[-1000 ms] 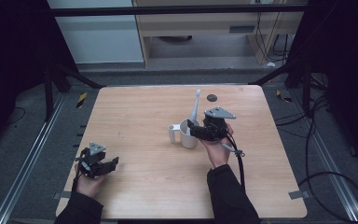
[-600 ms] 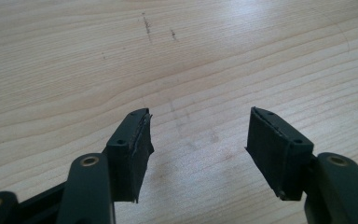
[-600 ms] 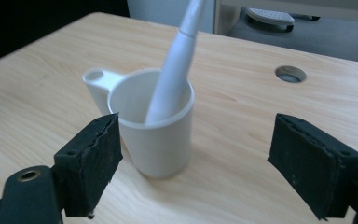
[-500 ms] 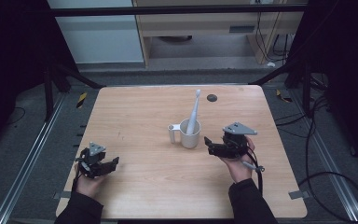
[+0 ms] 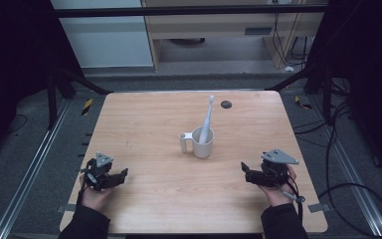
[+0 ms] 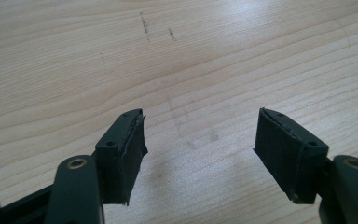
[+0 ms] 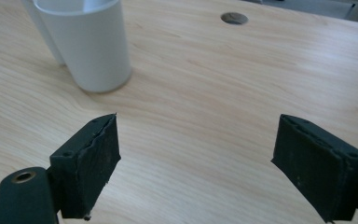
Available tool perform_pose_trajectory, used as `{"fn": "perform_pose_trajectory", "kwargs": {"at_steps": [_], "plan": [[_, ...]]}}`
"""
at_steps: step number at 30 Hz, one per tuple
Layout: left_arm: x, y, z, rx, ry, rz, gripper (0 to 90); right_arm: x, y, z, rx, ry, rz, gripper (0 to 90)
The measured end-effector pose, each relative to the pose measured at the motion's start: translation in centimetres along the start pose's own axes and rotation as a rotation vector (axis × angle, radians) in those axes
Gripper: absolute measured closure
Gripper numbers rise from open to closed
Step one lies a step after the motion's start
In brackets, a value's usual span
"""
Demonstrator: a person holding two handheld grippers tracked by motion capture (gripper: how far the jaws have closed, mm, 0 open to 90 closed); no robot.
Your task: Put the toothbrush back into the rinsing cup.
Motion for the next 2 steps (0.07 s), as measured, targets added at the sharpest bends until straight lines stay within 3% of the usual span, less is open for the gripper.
{"fn": "perform_pose_trajectory", "kwargs": {"at_steps": [2], "plan": [[0.04,-0.02,0.00,-0.003,0.004,-0.001,30.5,-0.51,-0.19,0.80,0.015,-0.006,0.023,14.4]]}}
Point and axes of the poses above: each handheld gripper's, and its own axes: y roughly forward along the jaws, z roughly out of its underside, x roughly to its left, the point moved 1 cm from there along y, roughly forward along the jaws, and after that the axes turned 3 degrees about -y, right-handed, at the moved point
